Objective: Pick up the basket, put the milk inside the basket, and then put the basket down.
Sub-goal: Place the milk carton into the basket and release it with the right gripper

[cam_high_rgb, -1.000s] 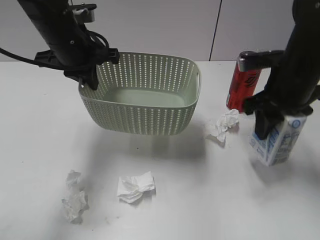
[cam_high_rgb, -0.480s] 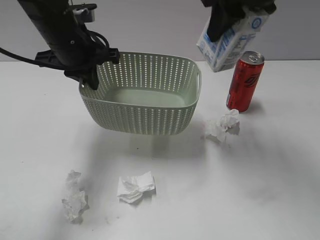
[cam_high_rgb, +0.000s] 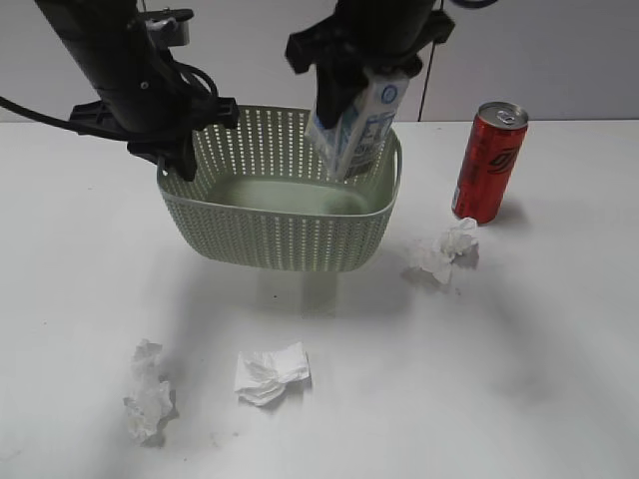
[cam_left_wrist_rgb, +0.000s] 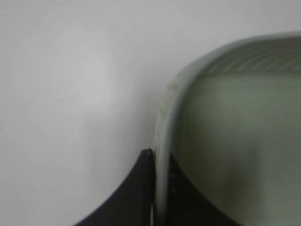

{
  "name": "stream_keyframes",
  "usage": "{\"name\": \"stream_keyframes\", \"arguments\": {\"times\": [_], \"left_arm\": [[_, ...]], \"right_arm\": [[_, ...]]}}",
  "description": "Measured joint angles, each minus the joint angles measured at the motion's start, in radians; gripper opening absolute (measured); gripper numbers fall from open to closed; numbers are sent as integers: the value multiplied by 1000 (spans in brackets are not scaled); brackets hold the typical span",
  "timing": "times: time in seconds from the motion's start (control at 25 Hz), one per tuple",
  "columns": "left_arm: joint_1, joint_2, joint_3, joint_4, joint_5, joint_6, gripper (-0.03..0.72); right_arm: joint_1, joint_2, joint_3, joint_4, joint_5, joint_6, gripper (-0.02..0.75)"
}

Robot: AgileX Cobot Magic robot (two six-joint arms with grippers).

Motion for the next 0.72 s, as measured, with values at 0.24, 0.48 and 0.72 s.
{"name": "stream_keyframes", "arguments": {"times": [0.24, 0.48, 0.72], "left_arm": [[0, 0, 0, 0, 0, 0, -15], [0, 0, 0, 8, 1, 0, -15], [0, 9, 3, 20, 10, 2, -15]], "right_arm": [[9, 145, -49, 3, -1, 20, 323], [9, 176, -72, 3, -2, 30, 409], [9, 138, -125, -15, -3, 30, 580]]}}
